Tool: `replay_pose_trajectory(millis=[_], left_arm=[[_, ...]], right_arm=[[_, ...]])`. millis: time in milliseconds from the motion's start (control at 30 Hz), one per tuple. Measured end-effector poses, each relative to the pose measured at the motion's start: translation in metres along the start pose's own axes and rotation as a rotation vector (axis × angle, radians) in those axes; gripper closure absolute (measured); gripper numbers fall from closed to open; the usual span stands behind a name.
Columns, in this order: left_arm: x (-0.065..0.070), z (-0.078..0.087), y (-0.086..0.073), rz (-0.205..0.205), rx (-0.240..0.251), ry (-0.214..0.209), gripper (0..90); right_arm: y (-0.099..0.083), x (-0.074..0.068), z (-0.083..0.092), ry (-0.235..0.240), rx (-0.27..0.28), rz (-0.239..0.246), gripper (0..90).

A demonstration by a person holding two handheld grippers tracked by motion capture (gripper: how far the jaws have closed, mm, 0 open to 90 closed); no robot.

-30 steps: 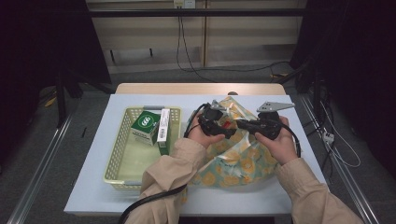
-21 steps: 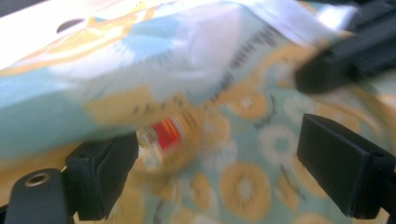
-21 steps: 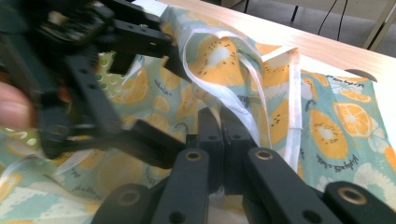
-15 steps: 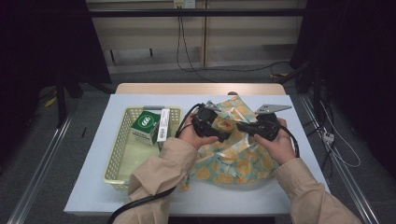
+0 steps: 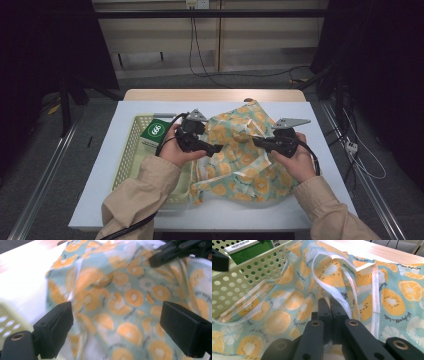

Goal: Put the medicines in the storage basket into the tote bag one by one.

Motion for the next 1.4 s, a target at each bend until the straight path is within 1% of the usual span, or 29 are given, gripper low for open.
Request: replay_pose_trajectory(millis=[33,67,133,200,267,400,467,500,667,767,833,867,933,1000,1033,1067,1100,1133,1167,1200,1267,1367,1400], left_arm=[[-0.002,0.004,-0.001,0.005,0.004,0.0,11.4],[-0.005,0.009,-0.003,-0.001,0.002,0.001,11.4],[-0.014,0.02,-0.007,0.004,0.001,0.024,11.4],[-0.027,0.031,-0.012,0.007,-0.002,0.053,11.2],[-0.036,0.04,-0.017,0.031,0.002,0.067,11.2],[-0.054,0.056,-0.024,0.046,0.012,0.107,11.1],[-0.06,0.063,-0.025,0.058,0.019,0.121,10.9],[-0.063,0.066,-0.026,0.053,0.018,0.127,10.9],[-0.077,0.079,-0.03,0.057,0.013,0.166,10.8],[-0.086,0.087,-0.031,0.065,0.027,0.19,10.8],[-0.093,0.091,-0.033,0.081,0.037,0.21,10.8],[-0.098,0.093,-0.035,0.079,0.038,0.22,10.8],[-0.107,0.095,-0.039,0.102,0.041,0.237,10.9],[-0.116,0.096,-0.044,0.102,0.03,0.264,10.9],[-0.118,0.095,-0.046,0.109,0.026,0.271,10.9],[-0.122,0.094,-0.05,0.107,0.016,0.293,10.9],[-0.125,0.092,-0.053,0.106,0.01,0.289,10.8],[-0.126,0.089,-0.056,0.109,0.003,0.296,10.8],[-0.128,0.088,-0.059,0.1,-0.014,0.302,10.8],[-0.129,0.085,-0.061,0.11,-0.02,0.3,10.8],[-0.131,0.082,-0.064,0.104,-0.041,0.305,10.9],[-0.135,0.078,-0.066,0.086,-0.055,0.327,10.9],[-0.135,0.076,-0.067,0.087,-0.057,0.328,10.8]], right_arm=[[0.0,0.0,0.0,0.001,0.002,0.002,89.0],[0.0,0.0,0.0,0.001,0.001,0.002,89.0],[-0.001,0.0,0.0,0.002,0.006,0.0,89.0],[-0.003,0.0,0.0,0.001,0.005,-0.004,89.0],[-0.004,0.0,0.0,0.0,0.004,-0.006,89.0],[-0.006,0.001,0.0,0.001,0.014,-0.017,89.0],[-0.007,0.001,-0.001,0.002,0.012,-0.018,89.1],[-0.007,0.001,-0.001,0.001,0.01,-0.017,89.0],[-0.007,0.001,0.0,0.002,0.012,-0.017,89.1],[-0.008,0.001,0.001,0.001,0.008,-0.016,89.0],[-0.009,0.001,0.002,0.001,0.007,-0.013,89.0],[-0.009,0.001,0.002,0.0,0.006,-0.012,89.0],[-0.008,0.001,0.003,-0.002,0.009,-0.014,89.0],[-0.008,0.001,0.003,-0.001,0.011,-0.014,89.0],[-0.008,0.001,0.003,-0.001,0.01,-0.012,89.0],[-0.008,0.001,0.004,0.0,0.01,-0.01,89.0],[-0.008,0.001,0.004,0.0,0.01,-0.011,89.1],[-0.008,0.002,0.004,0.001,0.01,-0.011,89.0],[-0.007,0.002,0.004,0.0,0.011,-0.012,89.0],[-0.007,0.002,0.004,-0.001,0.011,-0.012,89.0],[-0.007,0.002,0.004,0.0,0.009,-0.012,89.0],[-0.007,0.002,0.004,0.001,0.012,-0.014,89.0],[-0.007,0.001,0.004,0.003,0.012,-0.015,89.0]])
Point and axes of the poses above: each handheld gripper's, and its own axes: z roughly backward along the jaws, y roughly out of its top, x roughly to its right, the point moved 8 cm from there along -z, roughly forward along the jaws, and after that the axes turned 12 degrees about x, right-handed, at the moved point
